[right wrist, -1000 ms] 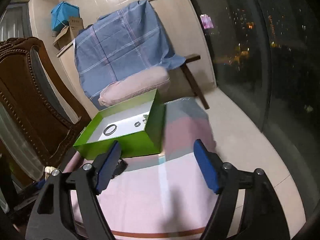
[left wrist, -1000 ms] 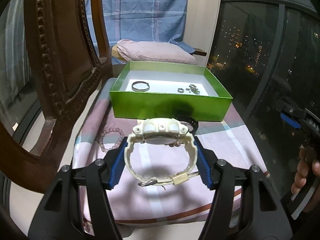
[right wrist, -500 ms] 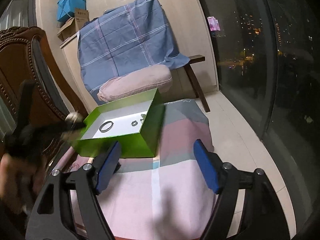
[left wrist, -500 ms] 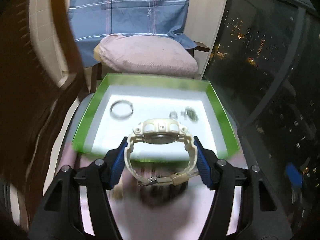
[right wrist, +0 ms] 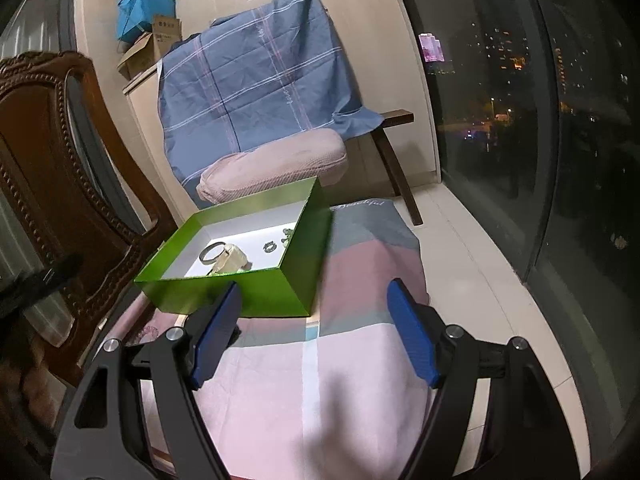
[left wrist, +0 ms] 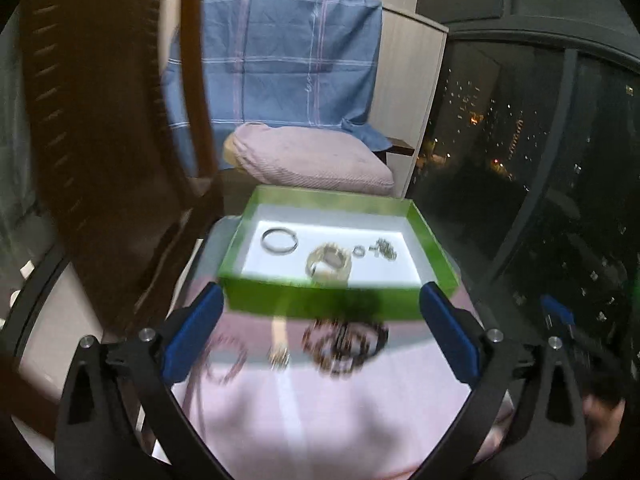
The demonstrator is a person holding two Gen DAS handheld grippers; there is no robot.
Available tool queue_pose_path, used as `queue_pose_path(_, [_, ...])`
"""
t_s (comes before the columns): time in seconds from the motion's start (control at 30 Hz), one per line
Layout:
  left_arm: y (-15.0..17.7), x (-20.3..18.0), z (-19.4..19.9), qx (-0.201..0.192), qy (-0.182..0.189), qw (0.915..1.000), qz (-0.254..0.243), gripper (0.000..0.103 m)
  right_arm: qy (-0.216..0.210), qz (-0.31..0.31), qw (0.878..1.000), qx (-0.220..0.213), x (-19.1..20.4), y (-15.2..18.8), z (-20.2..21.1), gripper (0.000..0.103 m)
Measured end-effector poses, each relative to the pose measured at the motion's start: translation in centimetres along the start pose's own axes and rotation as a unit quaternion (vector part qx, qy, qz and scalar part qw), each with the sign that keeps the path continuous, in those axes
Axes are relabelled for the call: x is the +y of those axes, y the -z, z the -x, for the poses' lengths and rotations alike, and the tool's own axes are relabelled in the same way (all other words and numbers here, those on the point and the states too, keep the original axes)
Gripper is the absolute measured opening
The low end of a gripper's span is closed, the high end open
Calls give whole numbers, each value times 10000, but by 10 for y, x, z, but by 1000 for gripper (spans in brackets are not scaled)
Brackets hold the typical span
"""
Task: Organize jewelry
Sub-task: 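Lower the white watch into the green box and open the left gripper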
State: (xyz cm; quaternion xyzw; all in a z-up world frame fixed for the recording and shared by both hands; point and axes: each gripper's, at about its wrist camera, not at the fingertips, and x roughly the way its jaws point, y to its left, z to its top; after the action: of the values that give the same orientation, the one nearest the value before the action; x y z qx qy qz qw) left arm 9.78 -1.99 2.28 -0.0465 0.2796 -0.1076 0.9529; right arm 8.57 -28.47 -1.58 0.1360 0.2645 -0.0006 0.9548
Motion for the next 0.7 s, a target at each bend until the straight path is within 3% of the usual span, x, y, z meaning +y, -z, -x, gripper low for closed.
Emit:
queue_pose_path(0.1, [41, 5, 14, -36, -18, 9998, 170, 98, 13, 112, 9999, 56, 8, 5, 1, 74])
queue_pose_path(0.2, [61, 3, 3, 91, -436, 9990, -75, 98, 50, 317, 9995, 71, 20, 12, 3, 74])
queue_pose_path(0.37, [60, 9, -3, 107, -253, 9996, 21, 98, 122, 676, 9976, 30, 37, 20, 5, 74])
queue_pose_path(0.7, [60, 9, 2, 129, -163, 9998, 5, 98, 142, 808, 9965, 154, 47, 29, -2, 74])
